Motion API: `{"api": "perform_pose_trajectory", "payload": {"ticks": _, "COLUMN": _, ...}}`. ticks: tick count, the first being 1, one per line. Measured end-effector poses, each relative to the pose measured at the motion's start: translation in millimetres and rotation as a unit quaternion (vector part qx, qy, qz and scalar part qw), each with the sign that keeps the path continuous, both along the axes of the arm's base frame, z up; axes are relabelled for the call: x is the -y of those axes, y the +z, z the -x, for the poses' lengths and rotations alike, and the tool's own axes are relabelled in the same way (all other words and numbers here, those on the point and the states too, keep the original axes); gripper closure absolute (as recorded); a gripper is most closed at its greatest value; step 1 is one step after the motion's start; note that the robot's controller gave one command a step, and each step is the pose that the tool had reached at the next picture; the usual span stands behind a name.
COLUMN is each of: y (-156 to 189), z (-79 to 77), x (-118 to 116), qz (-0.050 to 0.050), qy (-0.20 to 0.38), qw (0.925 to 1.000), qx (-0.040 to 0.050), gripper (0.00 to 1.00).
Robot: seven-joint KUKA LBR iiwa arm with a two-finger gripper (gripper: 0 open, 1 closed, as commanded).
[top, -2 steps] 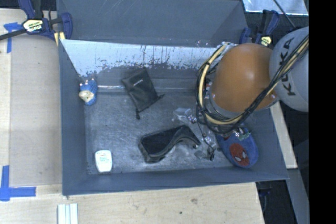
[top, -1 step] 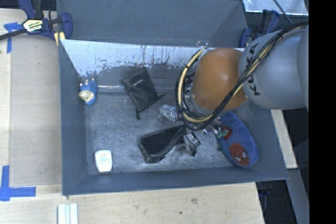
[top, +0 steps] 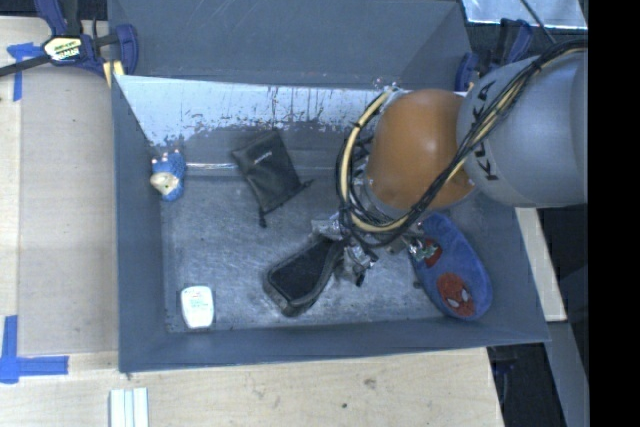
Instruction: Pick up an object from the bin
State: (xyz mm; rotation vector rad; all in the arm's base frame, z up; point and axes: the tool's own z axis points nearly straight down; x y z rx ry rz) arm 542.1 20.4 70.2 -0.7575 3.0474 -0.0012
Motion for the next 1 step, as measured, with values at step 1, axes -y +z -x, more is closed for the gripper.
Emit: {"api": "perform_pose_trajectory", "payload": {"ticks": 1, "y": 147.1, "z": -17.7, "x": 26.1, "qz": 0.0, "qy": -0.024, "qw": 0.9997, "qx": 0.0035, "gripper": 1.0}}
